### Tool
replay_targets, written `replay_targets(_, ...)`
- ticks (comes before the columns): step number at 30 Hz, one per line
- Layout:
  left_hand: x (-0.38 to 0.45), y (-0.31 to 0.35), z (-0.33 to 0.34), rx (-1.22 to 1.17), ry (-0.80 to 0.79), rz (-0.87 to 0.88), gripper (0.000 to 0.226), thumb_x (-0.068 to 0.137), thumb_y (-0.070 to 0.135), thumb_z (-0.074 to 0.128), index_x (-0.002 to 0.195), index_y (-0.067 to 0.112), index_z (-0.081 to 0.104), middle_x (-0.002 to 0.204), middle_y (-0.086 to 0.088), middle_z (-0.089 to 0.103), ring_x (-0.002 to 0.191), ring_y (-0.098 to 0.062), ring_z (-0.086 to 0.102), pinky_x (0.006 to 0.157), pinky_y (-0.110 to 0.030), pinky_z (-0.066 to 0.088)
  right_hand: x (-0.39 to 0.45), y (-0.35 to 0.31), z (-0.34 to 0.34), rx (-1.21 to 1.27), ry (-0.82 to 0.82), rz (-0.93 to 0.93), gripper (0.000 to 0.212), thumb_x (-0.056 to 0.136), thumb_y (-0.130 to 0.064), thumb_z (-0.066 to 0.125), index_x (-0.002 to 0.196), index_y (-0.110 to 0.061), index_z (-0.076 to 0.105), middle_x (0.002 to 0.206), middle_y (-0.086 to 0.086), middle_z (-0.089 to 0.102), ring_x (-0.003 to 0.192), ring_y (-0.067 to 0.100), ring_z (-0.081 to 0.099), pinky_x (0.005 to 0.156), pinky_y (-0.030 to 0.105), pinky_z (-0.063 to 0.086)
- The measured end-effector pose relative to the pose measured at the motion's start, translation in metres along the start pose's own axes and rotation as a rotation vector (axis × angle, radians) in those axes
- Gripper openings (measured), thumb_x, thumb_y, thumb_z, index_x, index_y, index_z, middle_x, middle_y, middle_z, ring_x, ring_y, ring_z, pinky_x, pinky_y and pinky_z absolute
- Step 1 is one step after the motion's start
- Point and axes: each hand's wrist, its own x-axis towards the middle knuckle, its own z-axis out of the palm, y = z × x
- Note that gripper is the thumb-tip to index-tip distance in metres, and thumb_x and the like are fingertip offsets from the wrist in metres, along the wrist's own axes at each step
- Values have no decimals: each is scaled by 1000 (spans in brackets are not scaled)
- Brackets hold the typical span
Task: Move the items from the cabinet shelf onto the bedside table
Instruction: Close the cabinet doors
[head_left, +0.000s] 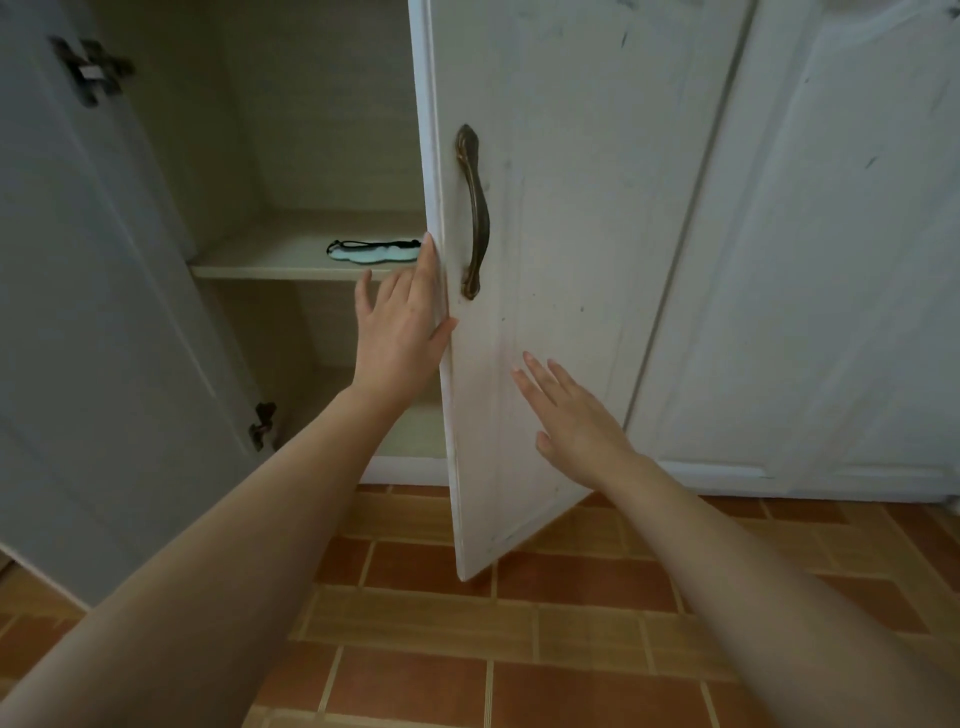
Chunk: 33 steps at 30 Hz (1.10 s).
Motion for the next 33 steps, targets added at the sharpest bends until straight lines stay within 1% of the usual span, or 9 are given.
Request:
replay_targets(6,20,-30,13,-82,-7,-12,82,89,28,57,148,17,1,135,-5,47,133,-21,34,116,-42,0,42,-2,9,-2,8,22,82,88,-3,38,144,-26,-16,155,-6,-18,143,18,-14,118,36,8)
replay_targets(14,45,-59,33,-190,-20,-20,83,90,24,57,148,21,-3,139,-3,43,135,-19,30,117,-41,0,83,-3,25,-22,53,48,83,84,0,38,145,-23,-14,155,-3,-18,143,22,-12,118,40,12)
replay_targets(21,73,-83,54,-242,-20,-52,82,88,23,59,148,27,3,139,2,46,135,-17,31,117,-45,6,113,-5,32,-74,75,61,82,83,0,39,146,-20,-9,156,1,-16,144,25,-8,116,43,18)
replay_targets(28,98,-104,77,-243,-27,-76,79,89,28,57,147,35,4,140,3,46,136,-17,31,116,-50,8,139,-4,36,-103,69,88,82,83,0,40,147,-19,-7,156,2,-14,144,28,-5,115,45,20)
replay_targets(30,103,-106,81,-244,-18,-94,77,90,30,56,147,35,5,140,1,46,136,-19,33,115,-49,9,146,-4,37,-113,64,99,82,83,0,41,146,-19,-9,156,3,-15,144,28,-6,115,44,19)
replay_targets(33,110,-109,89,-255,9,-79,74,90,28,56,147,31,9,137,-1,49,133,-22,38,115,-46,16,155,-4,39,-115,62,120,82,83,0,40,146,-19,-10,155,3,-16,144,27,-7,116,43,18)
